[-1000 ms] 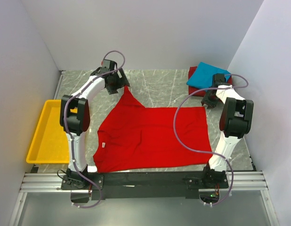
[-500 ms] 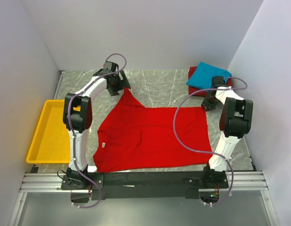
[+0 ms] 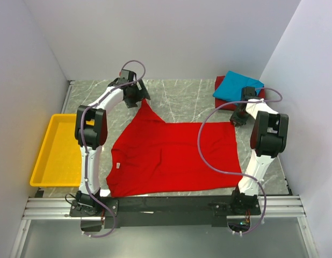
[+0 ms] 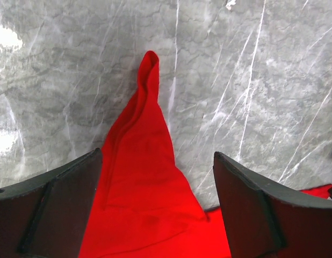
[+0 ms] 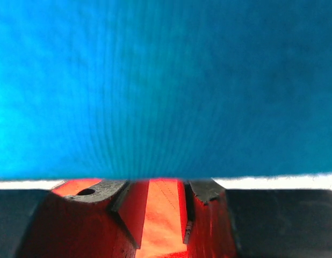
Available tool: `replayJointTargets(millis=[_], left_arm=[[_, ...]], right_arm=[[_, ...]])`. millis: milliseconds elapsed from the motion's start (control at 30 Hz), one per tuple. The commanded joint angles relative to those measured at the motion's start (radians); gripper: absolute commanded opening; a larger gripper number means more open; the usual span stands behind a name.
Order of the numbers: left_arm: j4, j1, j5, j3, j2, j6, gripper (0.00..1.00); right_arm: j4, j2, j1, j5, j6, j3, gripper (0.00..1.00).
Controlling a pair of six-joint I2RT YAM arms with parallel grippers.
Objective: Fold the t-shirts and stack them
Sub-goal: Fold the tshirt
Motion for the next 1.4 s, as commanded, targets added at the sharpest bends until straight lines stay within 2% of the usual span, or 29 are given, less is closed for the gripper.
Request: replayJointTargets(millis=[0, 433, 667, 767, 900, 933, 967, 1167, 1367], left_arm=[[0.029, 0.000, 0.014, -0.007, -0.024, 0.012, 0.89], [0.029, 0.003, 0.017, 0.002, -0.024, 0.007, 0.89], [0.024, 0.003, 0.004, 0.019, -0.026, 0.010, 0.90], [0.023, 0.003, 0.002, 0.018, -0.032, 0.012, 0.90], [0.020, 0.005, 0.005, 0.019, -0.032, 0.016, 0.90], [0.021, 0.007, 0.004, 0.021, -0.030, 0.016, 0.90], [0.021, 0.007, 0.005, 0.022, -0.029, 0.016, 0.90], [0.044, 0.007, 0.002, 0.055, 0.000, 0.003, 0.89], [0.051, 0.008, -0.009, 0.139, 0.080, 0.001, 0.84]], right_arm=[[0.011, 0.025, 0.013, 0.023, -0.003, 0.036, 0.34], [-0.008, 0.045, 0.027, -0.005, -0.028, 0.067, 0.36], [-0.026, 0.062, 0.031, -0.041, -0.012, 0.059, 0.45], [-0.021, 0.065, 0.031, -0.071, 0.001, 0.028, 0.45], [-0.012, 0.056, 0.031, -0.071, 0.008, -0.010, 0.38], [-0.011, 0.053, 0.031, -0.072, 0.008, -0.013, 0.35], [-0.011, 0.051, 0.031, -0.074, 0.009, -0.016, 0.27], [-0.023, 0.050, 0.031, -0.060, 0.008, -0.010, 0.09], [-0.034, 0.045, 0.031, -0.058, 0.004, -0.005, 0.00]])
